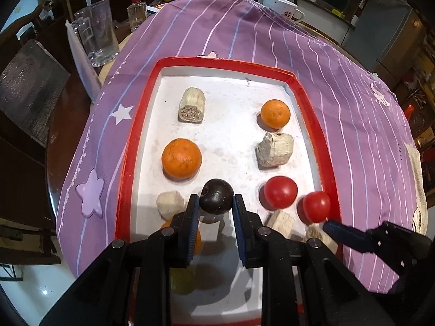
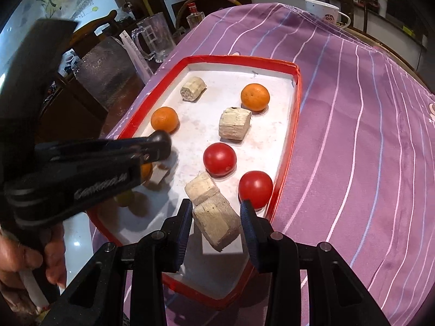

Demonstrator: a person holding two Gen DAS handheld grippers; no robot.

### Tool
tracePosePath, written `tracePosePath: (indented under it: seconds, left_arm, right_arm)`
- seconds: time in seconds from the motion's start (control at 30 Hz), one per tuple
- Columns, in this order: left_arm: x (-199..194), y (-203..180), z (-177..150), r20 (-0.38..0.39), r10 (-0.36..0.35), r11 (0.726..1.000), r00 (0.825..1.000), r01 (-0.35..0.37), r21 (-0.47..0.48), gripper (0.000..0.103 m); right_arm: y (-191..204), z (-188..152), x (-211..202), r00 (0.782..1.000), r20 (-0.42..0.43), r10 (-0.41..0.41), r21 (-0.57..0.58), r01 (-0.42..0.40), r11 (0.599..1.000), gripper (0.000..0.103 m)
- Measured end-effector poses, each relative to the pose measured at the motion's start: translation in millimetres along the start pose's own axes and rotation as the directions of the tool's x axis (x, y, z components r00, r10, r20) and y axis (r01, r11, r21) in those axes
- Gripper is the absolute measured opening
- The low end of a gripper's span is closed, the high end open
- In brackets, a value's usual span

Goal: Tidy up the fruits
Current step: 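Lower the dark fruit into the tray while right tool lowers the chunk there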

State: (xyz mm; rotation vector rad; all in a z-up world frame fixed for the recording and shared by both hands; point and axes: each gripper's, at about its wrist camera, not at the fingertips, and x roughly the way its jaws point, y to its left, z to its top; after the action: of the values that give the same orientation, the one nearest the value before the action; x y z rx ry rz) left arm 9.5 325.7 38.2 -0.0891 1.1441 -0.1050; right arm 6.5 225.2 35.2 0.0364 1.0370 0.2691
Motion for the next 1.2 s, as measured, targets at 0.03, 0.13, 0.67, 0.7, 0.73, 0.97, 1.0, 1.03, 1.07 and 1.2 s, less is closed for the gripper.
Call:
tracePosePath:
  seconds: [0.03, 0.13, 0.67, 0.7, 0.73, 0.97, 1.0, 1.03, 1.07, 1.2]
  left_arm:
    - [2, -1, 1, -0.003, 0.001, 1.0, 1.0, -0.001, 0.004, 0.023]
    - [6, -5, 1, -0.005, 0.003, 1.0, 1.0, -0.003, 0.017, 0.023]
    - [-13, -5, -11, 0.016, 0.015, 1.0, 1.0, -0.015, 0.004, 0.023]
    - [-14, -4, -13, 0.016, 0.014, 1.0, 1.0, -0.014, -0.002, 0.023]
    - [-16, -3, -15, 0.017, 0.015, 1.0, 1.0, -0.014, -0.006, 0.023]
    - [-21, -1, -26, 0.01, 0.016, 1.0, 1.0, -0.015, -0.025, 0.023]
    - [-21, -1, -27, 0.008, 0.015, 1.0, 1.0, -0.015, -0.026, 0.023]
    - [-21, -1, -29, 0.007, 0.015, 1.0, 1.0, -0.015, -0.026, 0.023]
    - [-22, -2, -30, 0.007, 0.015, 1.0, 1.0, -0.015, -0.025, 0.023]
    - [-21, -5, -34, 0.003, 0.012, 1.0, 1.0, -0.012, -0.016, 0.023]
  right_arm:
    - [0, 0, 0, 1.0, 0.0, -0.001, -0.001, 0.001, 1.0, 0.041]
    - [2, -2, 0, 1.0, 0.0, 0.001, -0.004, -0.001, 1.0, 0.041]
    - [7, -3, 4, 1.0, -0.009, 0.006, -0.031, -0.006, 1.0, 0.041]
    - [7, -3, 5, 1.0, -0.012, 0.007, -0.034, -0.007, 0.999, 0.041]
    - [8, -4, 6, 1.0, -0.013, 0.008, -0.036, -0.008, 0.999, 0.041]
    - [8, -5, 7, 1.0, -0.015, 0.001, -0.038, -0.002, 0.999, 0.041]
    - [8, -5, 6, 1.0, -0.015, 0.001, -0.037, -0.001, 0.999, 0.041]
    - [8, -5, 6, 1.0, -0.015, 0.001, -0.036, -0.001, 0.999, 0.041]
    - [8, -5, 6, 1.0, -0.015, 0.0, -0.035, -0.001, 0.999, 0.041]
    - [9, -7, 6, 1.0, -0.018, 0.002, -0.032, -0.002, 0.999, 0.041]
